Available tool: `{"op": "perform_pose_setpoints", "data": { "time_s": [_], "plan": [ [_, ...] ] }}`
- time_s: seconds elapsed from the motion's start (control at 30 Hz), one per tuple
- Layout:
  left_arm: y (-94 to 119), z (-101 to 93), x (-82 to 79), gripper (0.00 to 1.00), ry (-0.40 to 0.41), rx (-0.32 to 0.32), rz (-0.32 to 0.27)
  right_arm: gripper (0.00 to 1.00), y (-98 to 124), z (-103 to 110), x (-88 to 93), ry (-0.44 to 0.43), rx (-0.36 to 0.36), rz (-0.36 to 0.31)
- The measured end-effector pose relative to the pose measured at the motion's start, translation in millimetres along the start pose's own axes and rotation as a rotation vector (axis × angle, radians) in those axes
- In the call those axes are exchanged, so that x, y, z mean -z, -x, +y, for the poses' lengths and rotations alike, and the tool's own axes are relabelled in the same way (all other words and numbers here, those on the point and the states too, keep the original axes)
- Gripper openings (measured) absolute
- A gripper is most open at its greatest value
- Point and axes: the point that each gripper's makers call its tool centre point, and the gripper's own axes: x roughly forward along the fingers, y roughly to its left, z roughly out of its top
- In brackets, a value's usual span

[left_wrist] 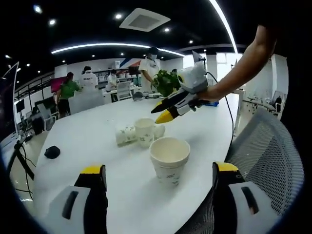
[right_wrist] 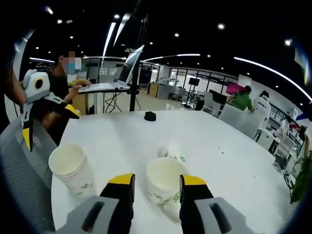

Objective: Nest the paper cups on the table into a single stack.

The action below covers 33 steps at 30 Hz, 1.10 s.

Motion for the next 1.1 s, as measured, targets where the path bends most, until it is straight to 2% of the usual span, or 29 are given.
{"op": "perform_pose_setpoints", "data": {
  "time_s": [0.17,0.37,0.77,1.1],
  "plan": [
    [1,2.0,-2.9,0.91,0.017,-0.010,-0.019,0.30,-10,8,-1.9,0.050,-0.028,0.021],
    [0,3.4,0.3,0.89,0.006,-0.018,-0.001,0.20,-20,10,-3.9,0.114,-0.041,0.052],
    [0,2.7,2.7,0.88,-0.005,-0.017,0.015,0.15,-33,15,1.3,0.146,-0.085,0.093],
    [1,4.5,3.1,0.88,-0.002,-0.021,0.014,0.04,-42,21,3.7,0.166,-0.132,0.123]
  ]
}}
